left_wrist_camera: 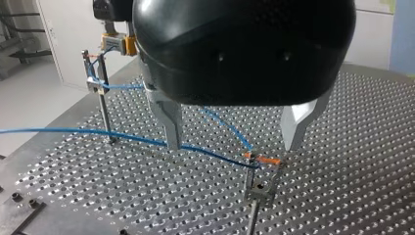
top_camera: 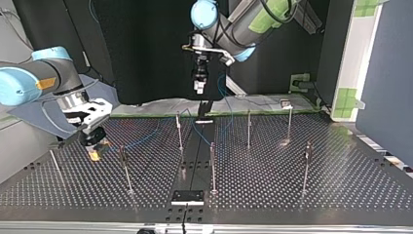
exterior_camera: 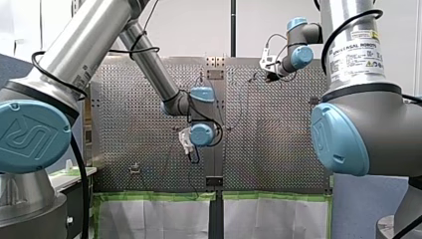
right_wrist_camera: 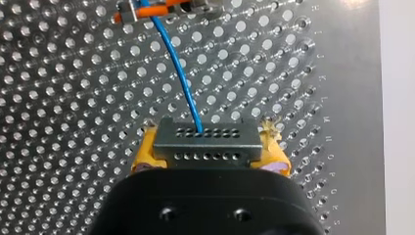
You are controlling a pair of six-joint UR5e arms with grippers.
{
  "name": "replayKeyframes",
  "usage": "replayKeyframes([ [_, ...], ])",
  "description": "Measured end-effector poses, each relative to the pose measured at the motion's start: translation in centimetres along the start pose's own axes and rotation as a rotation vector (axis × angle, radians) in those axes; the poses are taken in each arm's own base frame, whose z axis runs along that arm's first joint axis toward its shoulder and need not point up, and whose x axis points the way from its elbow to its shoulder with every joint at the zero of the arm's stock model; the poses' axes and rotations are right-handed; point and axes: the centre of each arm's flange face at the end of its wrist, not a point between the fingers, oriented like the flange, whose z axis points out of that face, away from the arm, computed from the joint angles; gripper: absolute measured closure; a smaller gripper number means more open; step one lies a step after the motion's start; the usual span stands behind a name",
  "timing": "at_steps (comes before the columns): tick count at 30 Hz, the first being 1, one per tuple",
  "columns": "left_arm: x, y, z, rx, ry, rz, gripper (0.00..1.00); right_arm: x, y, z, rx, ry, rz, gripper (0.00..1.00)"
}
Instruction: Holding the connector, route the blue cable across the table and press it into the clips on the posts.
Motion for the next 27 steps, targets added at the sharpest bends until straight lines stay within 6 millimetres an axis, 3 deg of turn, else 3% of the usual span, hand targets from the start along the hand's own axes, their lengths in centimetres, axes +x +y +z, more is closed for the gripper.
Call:
replayKeyframes([
  [27, 3.4, 5.6, -7.0, 0.0, 0.001, 0.001, 0.0, -0.1, 0.0, 0.0, -0.001, -0.003, 0.0, 1.0],
])
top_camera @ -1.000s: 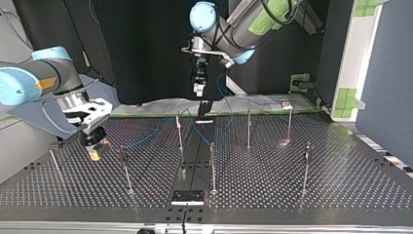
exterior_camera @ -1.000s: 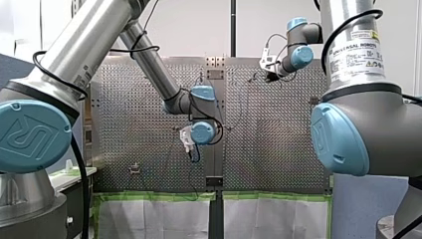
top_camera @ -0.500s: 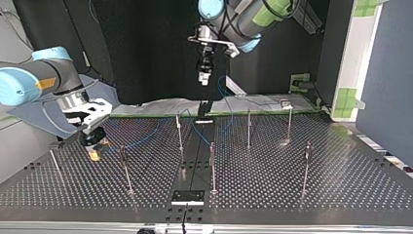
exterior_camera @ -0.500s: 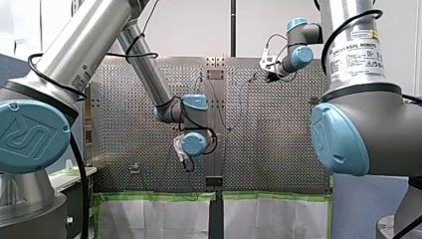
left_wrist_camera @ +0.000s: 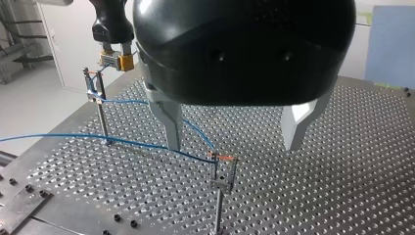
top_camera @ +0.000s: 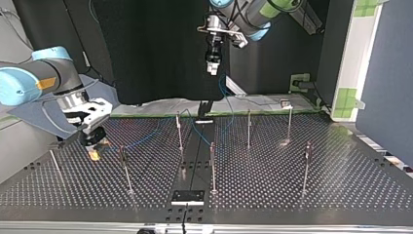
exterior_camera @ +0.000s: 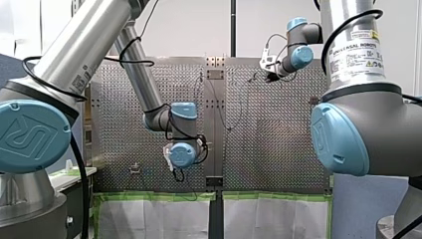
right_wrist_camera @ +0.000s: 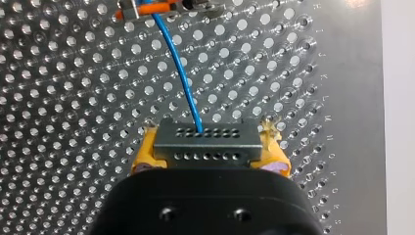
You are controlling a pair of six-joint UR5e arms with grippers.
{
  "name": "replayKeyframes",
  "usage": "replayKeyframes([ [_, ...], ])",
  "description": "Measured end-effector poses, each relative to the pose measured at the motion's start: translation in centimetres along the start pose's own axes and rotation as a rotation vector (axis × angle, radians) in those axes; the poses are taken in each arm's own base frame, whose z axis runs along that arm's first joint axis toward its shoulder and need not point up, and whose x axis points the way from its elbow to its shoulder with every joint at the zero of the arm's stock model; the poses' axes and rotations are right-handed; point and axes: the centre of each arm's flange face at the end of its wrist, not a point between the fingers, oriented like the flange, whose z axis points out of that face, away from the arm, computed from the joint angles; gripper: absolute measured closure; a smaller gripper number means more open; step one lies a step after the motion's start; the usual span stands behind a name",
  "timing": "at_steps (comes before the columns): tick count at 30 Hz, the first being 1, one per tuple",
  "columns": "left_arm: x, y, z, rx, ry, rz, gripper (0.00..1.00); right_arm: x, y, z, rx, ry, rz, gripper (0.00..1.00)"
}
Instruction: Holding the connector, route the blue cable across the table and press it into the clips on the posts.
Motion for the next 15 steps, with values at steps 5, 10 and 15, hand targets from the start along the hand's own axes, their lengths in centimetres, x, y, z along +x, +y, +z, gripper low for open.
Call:
replayKeyframes([
  [5, 0.5, 1.2, -1.6, -0.003, 0.012, 0.008, 0.0, 0.0, 0.0, 0.0, 0.0, 0.0, 0.0, 1.0],
  [10, 1.1, 2.5, -3.2, -0.02, 0.065, 0.042, 0.0, 0.0, 0.0, -0.1, -0.001, -0.004, 0.002, 1.0],
  [15, 1.4, 2.9, -3.7, -0.031, 0.101, 0.065, 0.0, -0.1, 0.1, -0.1, -0.01, -0.008, 0.003, 1.0],
])
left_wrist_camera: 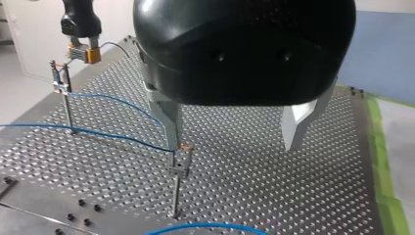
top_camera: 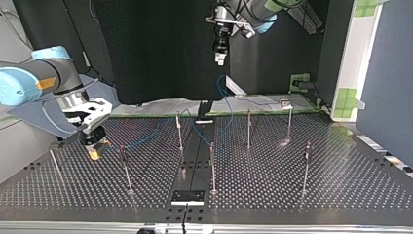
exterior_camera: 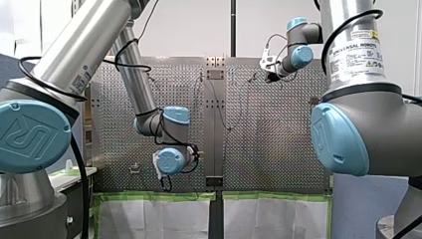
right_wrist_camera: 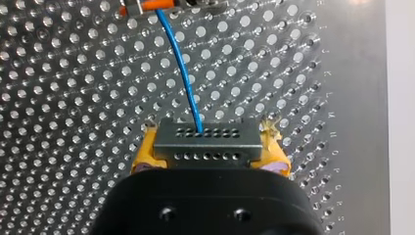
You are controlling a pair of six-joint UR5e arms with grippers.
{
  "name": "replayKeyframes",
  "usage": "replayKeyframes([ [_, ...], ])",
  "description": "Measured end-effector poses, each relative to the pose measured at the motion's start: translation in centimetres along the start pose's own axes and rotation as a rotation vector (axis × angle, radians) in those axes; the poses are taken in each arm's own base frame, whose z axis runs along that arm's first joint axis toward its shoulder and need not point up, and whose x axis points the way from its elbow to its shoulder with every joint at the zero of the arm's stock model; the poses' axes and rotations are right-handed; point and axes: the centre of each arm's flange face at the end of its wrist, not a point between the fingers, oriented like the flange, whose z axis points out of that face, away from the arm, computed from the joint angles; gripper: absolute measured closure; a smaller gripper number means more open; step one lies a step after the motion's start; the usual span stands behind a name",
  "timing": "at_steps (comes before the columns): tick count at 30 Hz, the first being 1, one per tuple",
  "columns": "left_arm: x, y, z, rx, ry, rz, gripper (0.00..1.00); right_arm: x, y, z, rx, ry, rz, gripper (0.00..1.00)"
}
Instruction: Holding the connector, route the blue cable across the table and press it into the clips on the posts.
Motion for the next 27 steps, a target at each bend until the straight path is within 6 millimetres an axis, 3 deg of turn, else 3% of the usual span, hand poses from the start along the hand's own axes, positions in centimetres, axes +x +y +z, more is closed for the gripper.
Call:
replayKeyframes([
  [27, 0.16, 0.16, -0.24, -0.006, 0.018, 0.012, 0.0, -0.06, -0.1, -0.14, -0.003, -0.008, 0.0, 1.0],
])
